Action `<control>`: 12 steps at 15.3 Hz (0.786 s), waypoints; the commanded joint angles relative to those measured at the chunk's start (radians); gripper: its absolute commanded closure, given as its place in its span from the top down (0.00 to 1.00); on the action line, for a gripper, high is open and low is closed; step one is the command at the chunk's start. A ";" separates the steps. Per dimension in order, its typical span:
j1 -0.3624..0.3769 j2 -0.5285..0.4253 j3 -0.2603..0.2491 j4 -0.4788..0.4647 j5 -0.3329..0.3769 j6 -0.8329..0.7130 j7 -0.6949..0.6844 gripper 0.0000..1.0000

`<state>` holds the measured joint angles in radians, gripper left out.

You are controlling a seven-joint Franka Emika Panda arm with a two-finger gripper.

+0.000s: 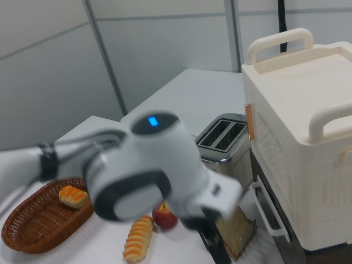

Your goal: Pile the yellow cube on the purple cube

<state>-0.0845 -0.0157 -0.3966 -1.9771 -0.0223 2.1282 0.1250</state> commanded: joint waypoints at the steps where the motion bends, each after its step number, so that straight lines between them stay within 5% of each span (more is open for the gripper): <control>1: 0.129 -0.111 -0.004 0.072 0.013 -0.206 0.019 1.00; 5: 0.320 -0.168 -0.005 0.075 0.009 -0.284 0.019 1.00; 12: 0.407 -0.164 -0.002 0.096 0.001 -0.301 0.016 1.00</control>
<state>0.3046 -0.1690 -0.3872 -1.8899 -0.0219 1.8490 0.1400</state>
